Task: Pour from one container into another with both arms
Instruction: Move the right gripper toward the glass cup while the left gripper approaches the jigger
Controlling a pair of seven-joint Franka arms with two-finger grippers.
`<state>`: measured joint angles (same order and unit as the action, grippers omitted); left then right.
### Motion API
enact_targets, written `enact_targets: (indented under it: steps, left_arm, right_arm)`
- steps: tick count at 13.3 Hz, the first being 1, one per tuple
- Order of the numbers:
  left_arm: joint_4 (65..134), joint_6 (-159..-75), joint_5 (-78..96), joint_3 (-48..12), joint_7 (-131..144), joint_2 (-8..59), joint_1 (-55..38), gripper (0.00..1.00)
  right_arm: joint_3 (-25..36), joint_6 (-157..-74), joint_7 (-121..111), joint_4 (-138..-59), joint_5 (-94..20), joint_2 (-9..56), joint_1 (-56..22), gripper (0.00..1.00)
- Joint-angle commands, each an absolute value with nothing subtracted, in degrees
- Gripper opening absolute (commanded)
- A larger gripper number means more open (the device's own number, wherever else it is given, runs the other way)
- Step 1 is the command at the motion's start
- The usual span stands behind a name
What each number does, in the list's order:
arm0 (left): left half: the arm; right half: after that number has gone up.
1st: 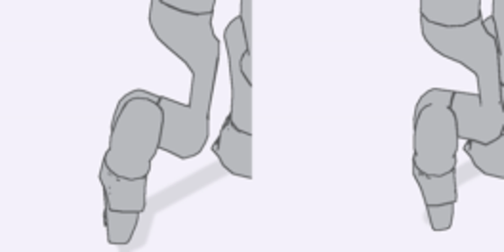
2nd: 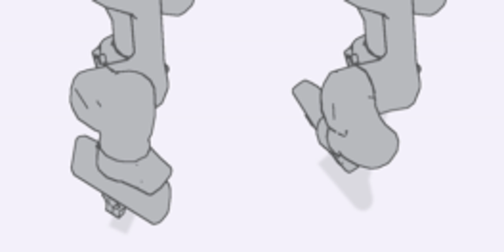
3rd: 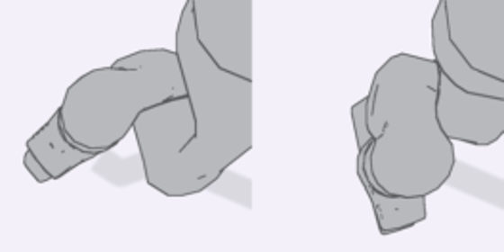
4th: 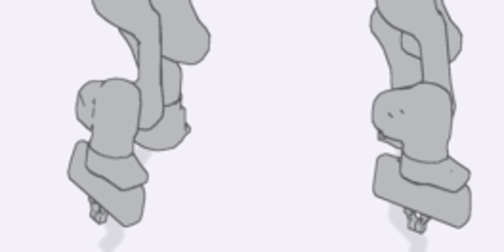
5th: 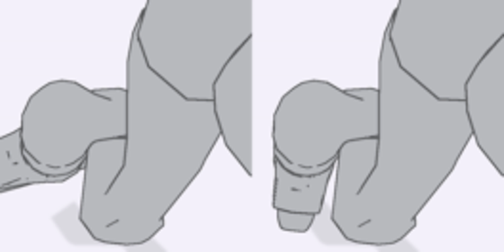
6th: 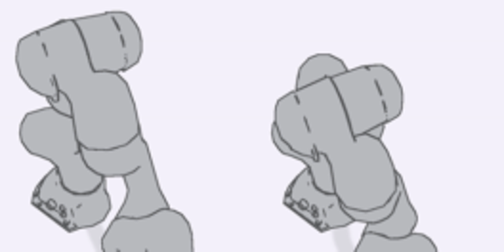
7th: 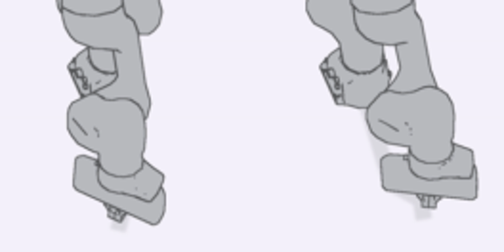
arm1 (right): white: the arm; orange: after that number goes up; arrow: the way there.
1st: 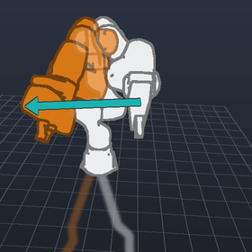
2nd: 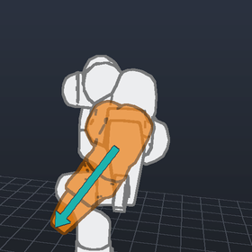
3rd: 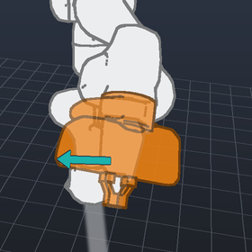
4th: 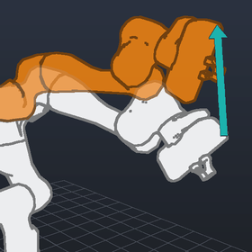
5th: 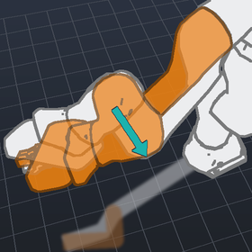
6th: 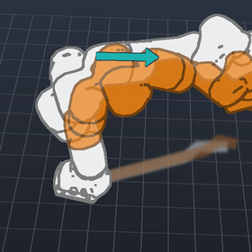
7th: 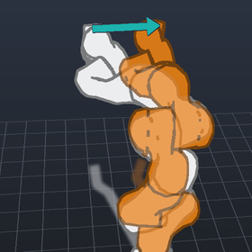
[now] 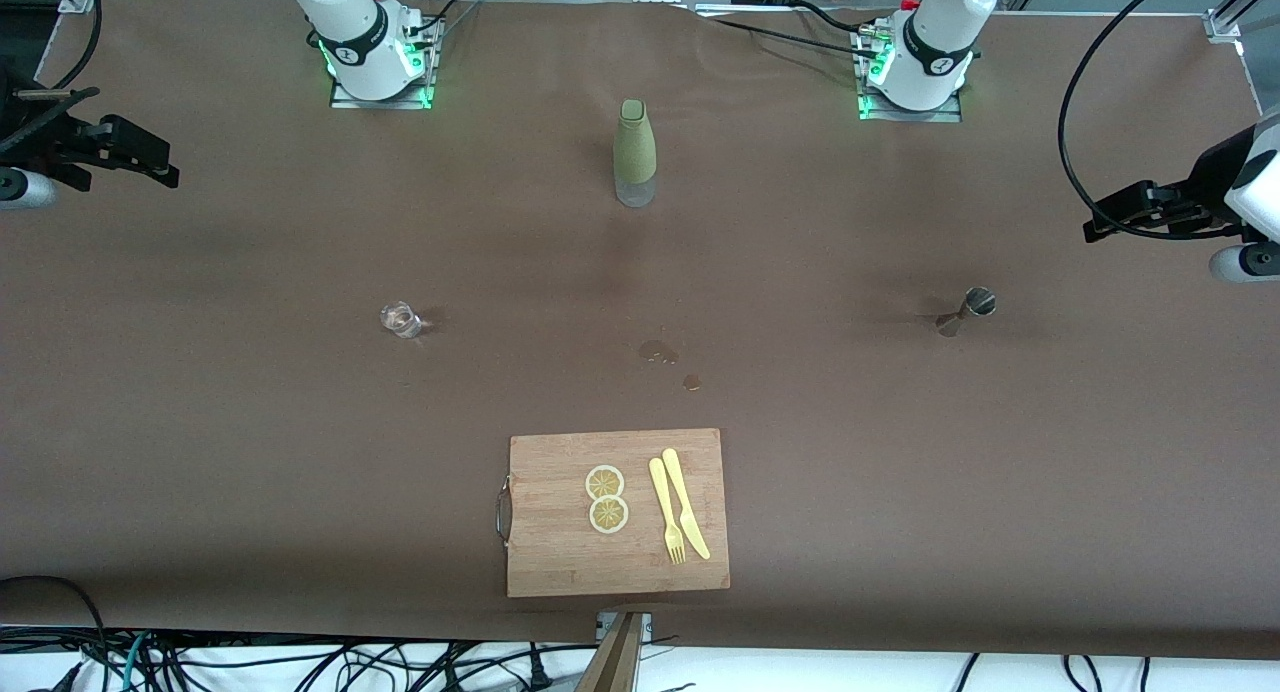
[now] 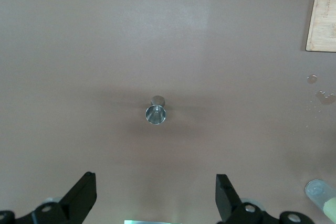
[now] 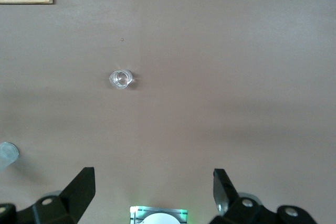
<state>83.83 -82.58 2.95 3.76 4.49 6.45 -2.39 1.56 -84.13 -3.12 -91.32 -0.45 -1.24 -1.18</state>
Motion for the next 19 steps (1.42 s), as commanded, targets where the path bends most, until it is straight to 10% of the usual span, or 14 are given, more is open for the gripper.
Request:
enact_targets:
  steps: [1,19]
  left_arm:
    - [81.9,-81.2,1.5,4.1,3.5,7.3,-2.8,1.0]
    - [83.7,-81.3,-0.2,3.9,3.4,6.8,-3.0,1.0]
  right_arm:
    - [1.4,-84.2,-0.6,-90.8,-0.4,-1.4,-1.5,1.0]
    - [1.4,-81.4,-1.1,-90.4,-1.1,2.5,-1.2,1.0]
